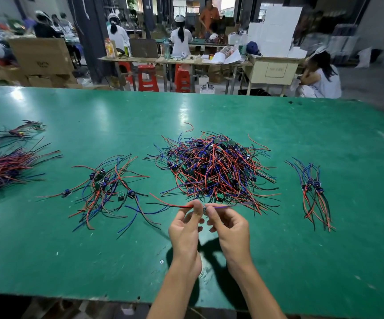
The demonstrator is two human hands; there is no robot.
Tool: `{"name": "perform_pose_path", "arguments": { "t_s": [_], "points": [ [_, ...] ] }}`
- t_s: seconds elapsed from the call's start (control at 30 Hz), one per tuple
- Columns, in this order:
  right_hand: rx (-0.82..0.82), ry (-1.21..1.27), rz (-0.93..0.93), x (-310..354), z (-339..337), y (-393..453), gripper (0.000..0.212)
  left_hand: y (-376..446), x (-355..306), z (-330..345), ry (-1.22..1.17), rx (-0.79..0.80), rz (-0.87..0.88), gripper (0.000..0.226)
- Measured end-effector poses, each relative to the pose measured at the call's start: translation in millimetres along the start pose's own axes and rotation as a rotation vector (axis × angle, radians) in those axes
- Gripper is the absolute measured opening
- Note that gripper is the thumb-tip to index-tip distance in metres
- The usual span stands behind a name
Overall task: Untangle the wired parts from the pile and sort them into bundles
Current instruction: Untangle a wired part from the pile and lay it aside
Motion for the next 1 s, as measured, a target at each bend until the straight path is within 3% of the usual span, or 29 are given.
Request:
{"name": "perform_pose_path", "arguments": {
  "t_s": [0.13,0.27,0.37,0.47,0.57,0.77,1.0],
  "points": [
    [-0.015,0.135,0.115,-1.8,-2.8,6.1,0.022,0.5,-19.9,6.1,0.108,0.133,0.205,0.038],
    [0.165,0.2,0.224,5.7,-6.9,17.5,0.016,12.1,-33.5,-10.3,0.324,0.115,0.352,0.024],
    [0.312,-0.009,0.21,15.6,-12.3,22.2,0.019,29.3,-29.4,-18.1,0.289,0.152,0.18,0.024],
    [0.419,-0.2,0.179,20.0,-16.1,22.7,0.016,25.2,-15.8,4.6,0.302,0.478,-0.061,0.049],
    [0.54,-0.288,0.162,23.1,-11.5,19.4,0.017,1.3,-6.9,26.2,0.395,0.761,-0.106,0.037],
    [0.274,-0.302,0.078,22.6,-31.6,31.2,0.024,-3.9,-5.2,35.4,0.361,0.642,-0.062,0.026],
    [0.128,-0.251,0.101,-9.6,-40.9,32.5,0.007,-2.6,21.0,29.2,0.449,0.608,-0.263,0.021]
  ]
}}
Point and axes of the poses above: each hand's wrist, its own y-axis towards the middle knuckle, its own z-axis out of the palm, x = y × z, the point moved 10 cm from there along y, towards the middle knuckle, and after that the axes turned 10 degrees about z, right-handed, at the moved point
